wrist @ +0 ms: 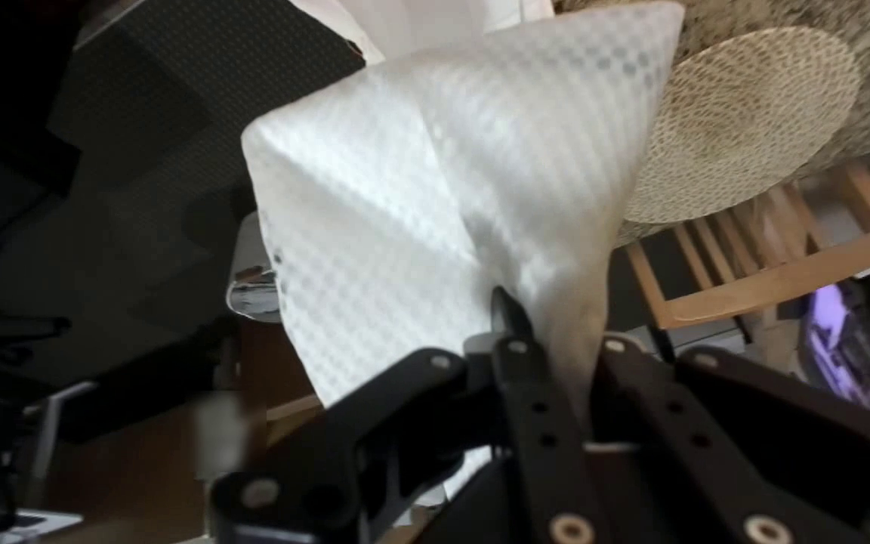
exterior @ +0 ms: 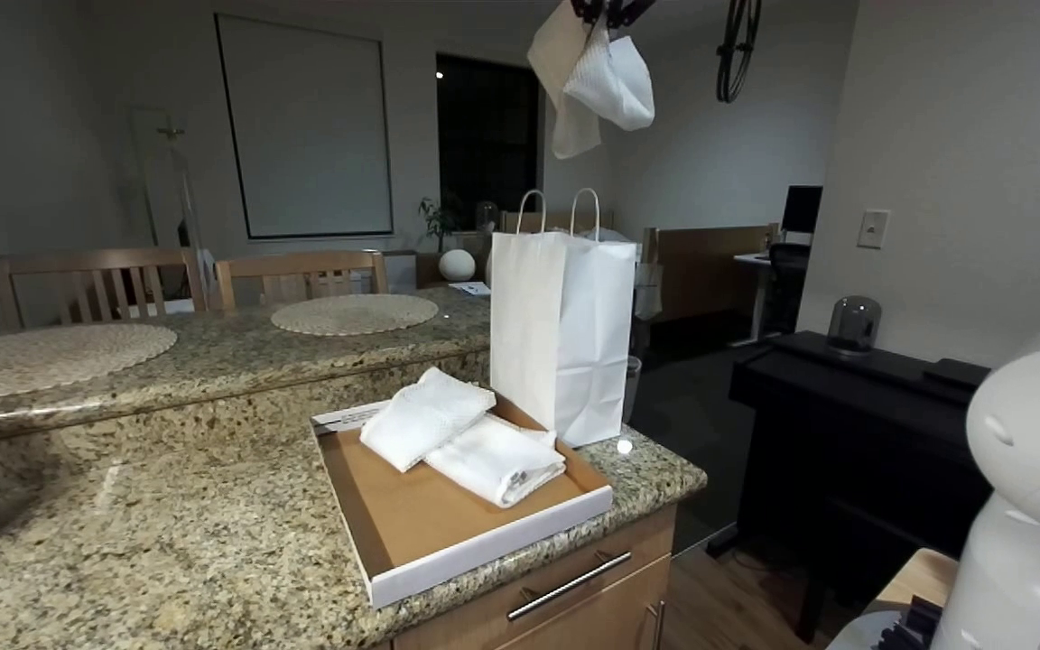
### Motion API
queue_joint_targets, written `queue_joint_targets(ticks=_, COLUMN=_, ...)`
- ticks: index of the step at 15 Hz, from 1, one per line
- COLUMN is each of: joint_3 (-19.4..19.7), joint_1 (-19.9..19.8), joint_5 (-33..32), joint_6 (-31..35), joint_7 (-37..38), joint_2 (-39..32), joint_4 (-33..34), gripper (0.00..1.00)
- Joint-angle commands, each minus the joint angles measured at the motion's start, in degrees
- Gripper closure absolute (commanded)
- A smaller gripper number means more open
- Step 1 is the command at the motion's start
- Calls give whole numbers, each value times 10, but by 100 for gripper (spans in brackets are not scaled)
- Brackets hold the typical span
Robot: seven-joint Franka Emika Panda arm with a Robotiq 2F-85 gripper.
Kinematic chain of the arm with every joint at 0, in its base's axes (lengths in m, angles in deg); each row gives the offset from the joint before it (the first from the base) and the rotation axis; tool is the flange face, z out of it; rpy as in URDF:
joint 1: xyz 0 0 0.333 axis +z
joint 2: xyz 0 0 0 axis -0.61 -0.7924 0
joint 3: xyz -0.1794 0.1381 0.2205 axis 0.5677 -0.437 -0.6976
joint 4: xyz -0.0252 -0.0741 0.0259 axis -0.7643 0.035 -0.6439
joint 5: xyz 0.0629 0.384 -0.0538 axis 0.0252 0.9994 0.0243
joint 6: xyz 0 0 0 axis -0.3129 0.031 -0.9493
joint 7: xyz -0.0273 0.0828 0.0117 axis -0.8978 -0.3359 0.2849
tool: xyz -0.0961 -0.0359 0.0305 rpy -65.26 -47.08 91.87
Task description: Put the white towels inside the white paper bag
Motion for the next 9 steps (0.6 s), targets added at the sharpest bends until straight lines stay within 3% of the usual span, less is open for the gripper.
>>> queue_joint_targets(ticks=1, joint_3=-19, joint_1=-40, joint_5=-39, joint_6=17, joint_7=113, joint_2=-51, joint_4=17, gripper=97)
queue_joint_targets(ticks=4, joint_3=-41, joint_1=-48, joint_5=-116, joint_6=5, joint_7=239, joint_2=-85, joint_4=18, gripper=97)
queue_joint_targets(ticks=9, joint_3=-81, joint_1=0, joint_5=-260, joint_6=-28, joint_7=386, joint_2=-120, joint_4=17, gripper=97)
